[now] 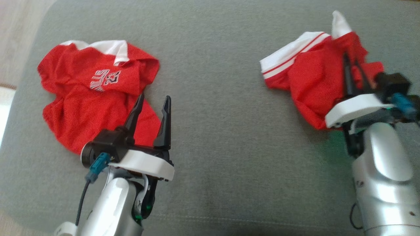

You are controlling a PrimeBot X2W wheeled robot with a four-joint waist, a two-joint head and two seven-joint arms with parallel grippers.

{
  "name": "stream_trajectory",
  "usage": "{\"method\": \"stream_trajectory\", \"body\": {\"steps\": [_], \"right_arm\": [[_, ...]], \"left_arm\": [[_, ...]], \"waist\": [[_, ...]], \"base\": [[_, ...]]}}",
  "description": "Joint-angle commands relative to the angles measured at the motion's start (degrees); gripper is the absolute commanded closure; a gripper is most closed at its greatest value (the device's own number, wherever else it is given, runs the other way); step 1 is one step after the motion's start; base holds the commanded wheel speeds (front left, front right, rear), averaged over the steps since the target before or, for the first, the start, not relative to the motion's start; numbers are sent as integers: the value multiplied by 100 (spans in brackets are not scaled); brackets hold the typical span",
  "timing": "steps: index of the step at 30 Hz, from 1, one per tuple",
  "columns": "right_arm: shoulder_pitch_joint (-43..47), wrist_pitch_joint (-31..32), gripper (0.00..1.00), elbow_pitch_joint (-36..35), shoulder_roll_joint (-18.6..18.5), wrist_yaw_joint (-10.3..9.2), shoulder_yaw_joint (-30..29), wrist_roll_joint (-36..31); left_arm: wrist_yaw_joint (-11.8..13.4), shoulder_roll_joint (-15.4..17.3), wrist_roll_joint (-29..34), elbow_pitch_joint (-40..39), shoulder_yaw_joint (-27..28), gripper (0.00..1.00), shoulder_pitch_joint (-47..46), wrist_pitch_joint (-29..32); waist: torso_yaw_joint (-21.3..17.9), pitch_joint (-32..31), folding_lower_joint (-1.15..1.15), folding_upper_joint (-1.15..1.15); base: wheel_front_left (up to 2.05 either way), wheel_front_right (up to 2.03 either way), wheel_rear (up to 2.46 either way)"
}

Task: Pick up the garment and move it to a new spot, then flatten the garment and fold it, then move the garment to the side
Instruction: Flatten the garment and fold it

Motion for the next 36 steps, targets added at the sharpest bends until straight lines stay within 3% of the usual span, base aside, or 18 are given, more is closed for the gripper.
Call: {"method": "stream_trajectory", "body": {"steps": [1, 13, 14, 15, 23, 36], "right_arm": [[-103, -34, 100, -289, -11, 43, -2, 42], [737, 532, 100, -1208, -11, 43, -1951, -130], [754, 560, 77, -1209, -11, 43, -2088, -151], [768, 593, 0, -1200, -11, 43, -2197, -187], [849, 372, 0, -1269, -11, 43, -1901, -91], [2227, -186, 0, -2059, -11, 43, 128, 1137]], "left_arm": [[22, 20, 14, -181, 231, 0, -59, -30], [13, 19, 12, -189, 220, 0, 52, -30], [11, 19, 14, -183, 223, 0, 58, -30], [11, 19, 17, -179, 230, 0, 65, -30], [-7, 19, 18, -141, 285, 0, 109, -30], [-11, 19, -25, -190, 309, 0, 270, -30]], "waist": [[-154, -115, 0, 0], [-668, -298, 0, 0], [-693, -307, 0, 0], [-717, -317, 0, 0], [-825, -446, 0, 0], [-879, -711, 0, 0]], "base": [[0, 0, 0], [0, 0, 0], [0, 0, 0], [0, 0, 0], [0, 0, 0], [0, 0, 0]]}}
